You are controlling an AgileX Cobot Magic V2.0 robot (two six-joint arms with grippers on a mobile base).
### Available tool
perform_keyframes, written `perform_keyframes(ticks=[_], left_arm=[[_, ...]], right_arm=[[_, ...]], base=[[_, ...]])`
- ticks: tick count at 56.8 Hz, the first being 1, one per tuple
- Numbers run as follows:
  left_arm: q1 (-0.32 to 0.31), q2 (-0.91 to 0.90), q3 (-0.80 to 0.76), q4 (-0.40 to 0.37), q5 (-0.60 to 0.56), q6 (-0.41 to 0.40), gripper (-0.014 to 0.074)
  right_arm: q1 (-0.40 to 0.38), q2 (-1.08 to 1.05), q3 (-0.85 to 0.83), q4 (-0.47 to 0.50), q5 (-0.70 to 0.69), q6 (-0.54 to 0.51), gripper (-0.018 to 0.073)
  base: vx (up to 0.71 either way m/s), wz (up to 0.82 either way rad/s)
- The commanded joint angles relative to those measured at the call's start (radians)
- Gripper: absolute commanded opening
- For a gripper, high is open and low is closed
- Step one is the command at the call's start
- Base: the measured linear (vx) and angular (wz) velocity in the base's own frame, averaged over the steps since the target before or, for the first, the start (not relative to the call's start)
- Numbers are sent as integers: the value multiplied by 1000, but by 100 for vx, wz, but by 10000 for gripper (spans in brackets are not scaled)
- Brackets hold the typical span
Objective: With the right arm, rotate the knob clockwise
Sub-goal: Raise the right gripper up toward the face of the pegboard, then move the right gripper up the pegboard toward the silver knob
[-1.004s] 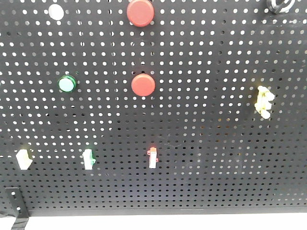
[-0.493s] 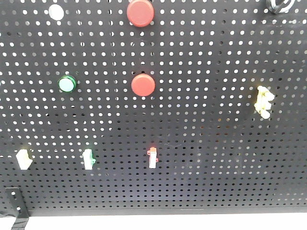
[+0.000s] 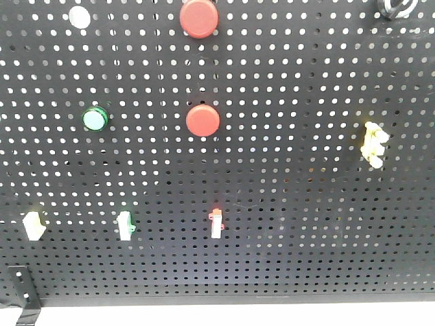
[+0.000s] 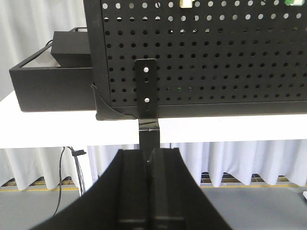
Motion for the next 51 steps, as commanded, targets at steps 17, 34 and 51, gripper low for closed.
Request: perform_keyframes(ticks=[17,34,51], left_arm=[[-3,-9,26,-7,-81,0,-6],[-3,-9,26,-7,-81,0,-6],[-3,-9,26,-7,-81,0,-6]], right_arm=[[2,30,-36,-3,-88,-13,428],[2,30,-36,0,-88,-9,428],[2,30,-36,0,-83,-9,428]], base=[[0,0],[0,0],[0,0]])
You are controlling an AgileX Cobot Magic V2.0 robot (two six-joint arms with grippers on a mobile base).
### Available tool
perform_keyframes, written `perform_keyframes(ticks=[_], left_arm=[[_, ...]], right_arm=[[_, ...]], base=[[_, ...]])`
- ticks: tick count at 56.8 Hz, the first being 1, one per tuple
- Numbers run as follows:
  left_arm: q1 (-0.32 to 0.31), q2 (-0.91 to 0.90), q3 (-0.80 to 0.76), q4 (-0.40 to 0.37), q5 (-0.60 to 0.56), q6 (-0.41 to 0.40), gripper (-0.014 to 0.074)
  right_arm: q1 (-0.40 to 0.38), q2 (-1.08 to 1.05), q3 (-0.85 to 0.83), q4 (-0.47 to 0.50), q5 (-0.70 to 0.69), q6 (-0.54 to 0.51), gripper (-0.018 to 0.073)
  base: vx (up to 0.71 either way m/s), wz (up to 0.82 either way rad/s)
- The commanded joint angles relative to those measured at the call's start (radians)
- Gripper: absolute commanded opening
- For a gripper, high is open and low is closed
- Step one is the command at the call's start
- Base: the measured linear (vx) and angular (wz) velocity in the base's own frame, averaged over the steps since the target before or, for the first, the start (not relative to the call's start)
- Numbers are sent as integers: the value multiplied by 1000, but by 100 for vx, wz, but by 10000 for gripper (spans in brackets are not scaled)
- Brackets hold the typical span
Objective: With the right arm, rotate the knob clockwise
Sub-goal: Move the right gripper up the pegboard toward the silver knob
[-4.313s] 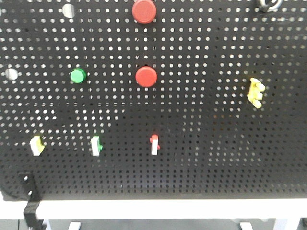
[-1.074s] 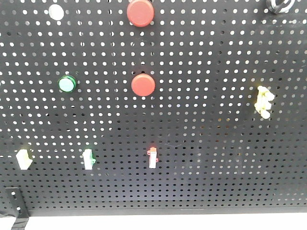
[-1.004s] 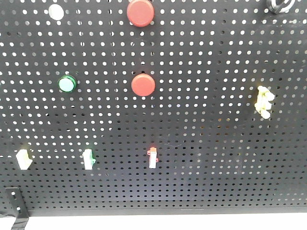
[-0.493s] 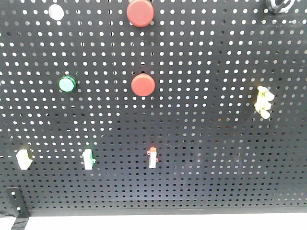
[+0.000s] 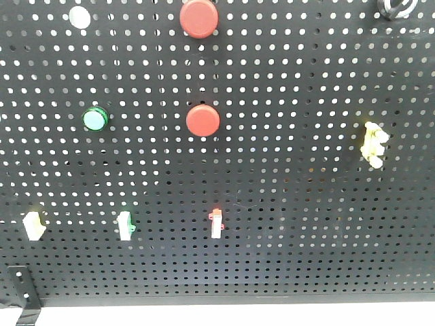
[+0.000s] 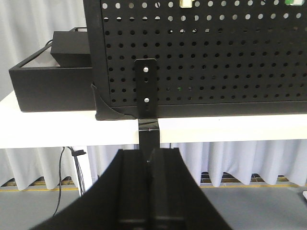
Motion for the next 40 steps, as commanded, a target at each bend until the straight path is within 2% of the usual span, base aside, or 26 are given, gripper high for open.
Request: perform_keyframes(ticks=[1,40], left_arm=[[-3,-9,26,-7,-81,0,-6],[-3,-9,26,-7,-81,0,-6]], right_arm=[[2,13,-36,-1,-81,-3,428],[2,13,-36,-1,-81,0,428]], base=[[0,0],[0,0]])
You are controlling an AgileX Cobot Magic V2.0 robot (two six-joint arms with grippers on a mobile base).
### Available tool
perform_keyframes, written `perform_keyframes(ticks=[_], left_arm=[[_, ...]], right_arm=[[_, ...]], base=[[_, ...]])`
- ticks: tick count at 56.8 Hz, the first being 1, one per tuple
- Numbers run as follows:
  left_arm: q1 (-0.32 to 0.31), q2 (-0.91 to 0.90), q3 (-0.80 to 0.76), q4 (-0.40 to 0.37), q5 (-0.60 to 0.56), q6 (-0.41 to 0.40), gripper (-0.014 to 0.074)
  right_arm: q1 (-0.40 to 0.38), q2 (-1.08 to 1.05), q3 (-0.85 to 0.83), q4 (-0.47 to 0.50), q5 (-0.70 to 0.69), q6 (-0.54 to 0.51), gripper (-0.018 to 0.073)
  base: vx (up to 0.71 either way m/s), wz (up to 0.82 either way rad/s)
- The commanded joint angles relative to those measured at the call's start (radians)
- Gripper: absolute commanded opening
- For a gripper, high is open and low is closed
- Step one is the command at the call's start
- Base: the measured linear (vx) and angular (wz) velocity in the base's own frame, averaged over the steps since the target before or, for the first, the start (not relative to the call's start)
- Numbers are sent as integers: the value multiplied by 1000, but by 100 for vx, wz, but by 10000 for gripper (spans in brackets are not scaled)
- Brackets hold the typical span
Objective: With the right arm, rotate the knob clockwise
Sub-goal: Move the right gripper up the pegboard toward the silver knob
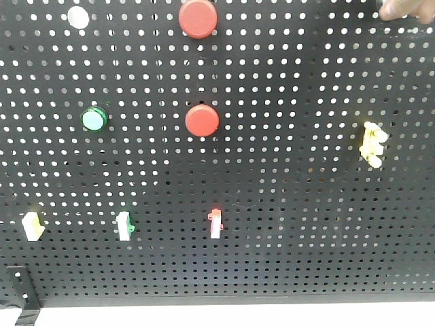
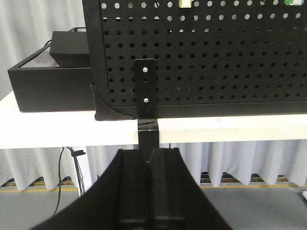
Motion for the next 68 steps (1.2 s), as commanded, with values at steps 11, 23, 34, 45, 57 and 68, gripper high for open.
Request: perform_keyframes(ticks=[11,23,34,45,57,68], left_arm=[[-3,-9,26,-7,-81,0,-6],[-3,-9,26,-7,-81,0,-6],[-3,-9,26,-7,-81,0,-6],[-3,-9,26,-7,-81,0,-6],[-3,-9,26,-7,-81,0,-6],[-3,-9,26,-7,-81,0,-6]], right_arm=[[2,13,-36,-1,-81,0,428],[2,13,-36,-1,-81,0,428],[2,13,-36,-1,-82,0,428],[2,13,-36,-1,-82,0,428],[2,13,-36,-1,-82,0,428],[2,13,-36,-1,-82,0,428]], base=[[0,0],[0,0],[0,0],[0,0],[0,0],[0,0]])
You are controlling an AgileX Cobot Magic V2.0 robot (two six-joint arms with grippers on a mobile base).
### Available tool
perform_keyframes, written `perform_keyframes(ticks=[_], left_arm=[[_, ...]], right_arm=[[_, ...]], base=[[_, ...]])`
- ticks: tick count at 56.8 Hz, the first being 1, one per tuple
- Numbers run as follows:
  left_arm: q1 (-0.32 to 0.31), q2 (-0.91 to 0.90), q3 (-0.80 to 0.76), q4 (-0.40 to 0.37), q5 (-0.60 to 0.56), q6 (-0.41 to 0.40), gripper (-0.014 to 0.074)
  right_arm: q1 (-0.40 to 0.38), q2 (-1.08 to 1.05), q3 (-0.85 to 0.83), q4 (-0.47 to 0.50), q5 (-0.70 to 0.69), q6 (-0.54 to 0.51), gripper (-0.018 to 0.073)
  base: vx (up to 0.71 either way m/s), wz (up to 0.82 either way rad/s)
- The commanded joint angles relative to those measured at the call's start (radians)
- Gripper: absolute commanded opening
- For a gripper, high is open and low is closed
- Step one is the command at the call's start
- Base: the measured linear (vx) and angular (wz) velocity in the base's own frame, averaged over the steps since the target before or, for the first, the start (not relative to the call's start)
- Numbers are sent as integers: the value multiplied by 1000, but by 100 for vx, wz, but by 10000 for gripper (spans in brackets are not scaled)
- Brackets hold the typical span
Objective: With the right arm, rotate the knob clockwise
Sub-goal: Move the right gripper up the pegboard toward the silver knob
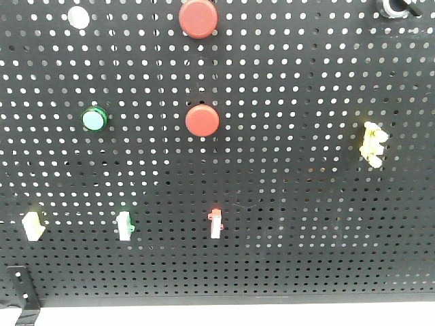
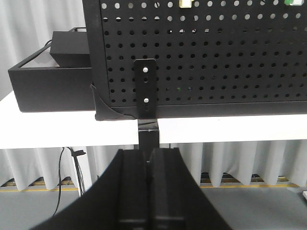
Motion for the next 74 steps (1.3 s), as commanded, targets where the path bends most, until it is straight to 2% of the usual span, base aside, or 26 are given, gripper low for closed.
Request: perform_keyframes(ticks=[1,29,50,74], left_arm=[[-3,-9,26,-7,-81,0,-6],[-3,-9,26,-7,-81,0,-6],[-3,-9,26,-7,-81,0,-6],[-3,-9,26,-7,-81,0,-6]], right_arm=[[2,13,-36,-1,-82,-1,428],[2,13,-36,-1,-95,0,428],[2,13,-36,0,-248,7,428],[2,13,-40,2,-269,10,428]], base=[[0,0],[0,0],[0,0],[0,0]])
